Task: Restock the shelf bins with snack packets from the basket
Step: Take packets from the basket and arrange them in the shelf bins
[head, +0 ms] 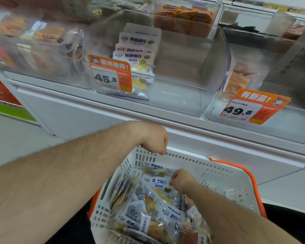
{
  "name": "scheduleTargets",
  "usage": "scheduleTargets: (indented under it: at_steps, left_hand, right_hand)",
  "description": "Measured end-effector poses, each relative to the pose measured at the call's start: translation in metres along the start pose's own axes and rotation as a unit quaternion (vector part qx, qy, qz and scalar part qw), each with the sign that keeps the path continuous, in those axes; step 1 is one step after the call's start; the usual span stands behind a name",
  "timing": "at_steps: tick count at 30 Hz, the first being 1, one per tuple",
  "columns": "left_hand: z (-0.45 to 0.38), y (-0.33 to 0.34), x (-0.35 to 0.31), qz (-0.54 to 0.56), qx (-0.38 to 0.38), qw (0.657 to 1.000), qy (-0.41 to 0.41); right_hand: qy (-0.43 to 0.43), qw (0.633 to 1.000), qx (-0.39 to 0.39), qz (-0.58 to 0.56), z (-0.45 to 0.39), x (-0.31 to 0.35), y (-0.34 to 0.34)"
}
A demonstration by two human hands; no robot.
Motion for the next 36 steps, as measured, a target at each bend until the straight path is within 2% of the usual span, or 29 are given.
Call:
scheduleTargets:
  at_steps: [8,16,19,23,28,30,33,36]
  left_hand:
    - [0.010,-0.022,0.016,0.007,-0.032,0.999,-0.018]
    - [0.037,-0.046,0.038,0.051,-0.044,0.998,-0.020]
    - [0.047,-0.053,0.042,0.075,-0.093,0.993,-0.025]
    - [0.060,-0.063,0.053,0.190,-0.161,0.969,0.001]
    - [0.078,-0.083,0.060,0.362,-0.264,0.891,0.080]
    - [0.085,-0.090,0.058,0.434,-0.313,0.838,0.107]
    - [0.092,-0.099,0.057,0.535,-0.382,0.741,0.136]
    - [0.098,-0.109,0.064,0.560,-0.490,0.662,0.097]
  right_hand:
    - [-0.151,0.988,-0.035,-0.001,0.054,0.049,-0.092]
    - [-0.216,0.965,-0.064,-0.138,0.104,0.080,-0.149]
    - [-0.226,0.953,-0.063,-0.190,0.117,0.092,-0.158]
    - [-0.246,0.934,-0.057,-0.254,0.130,0.104,-0.166]
    - [-0.288,0.907,-0.027,-0.307,0.150,0.123,-0.179]
    - [-0.300,0.898,-0.055,-0.317,0.156,0.136,-0.189]
    - [-0.317,0.880,-0.098,-0.340,0.162,0.157,-0.211]
    - [-0.319,0.872,-0.115,-0.352,0.162,0.178,-0.229]
Point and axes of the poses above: each hand's wrist, its own z-axis away from the middle knuckle, its own y-axis out of the palm, x = y × z, the point moved 3 cm from there along -z, towards the middle knuckle, and after that the axes turned 1 degree about y, right-handed, at the moved point
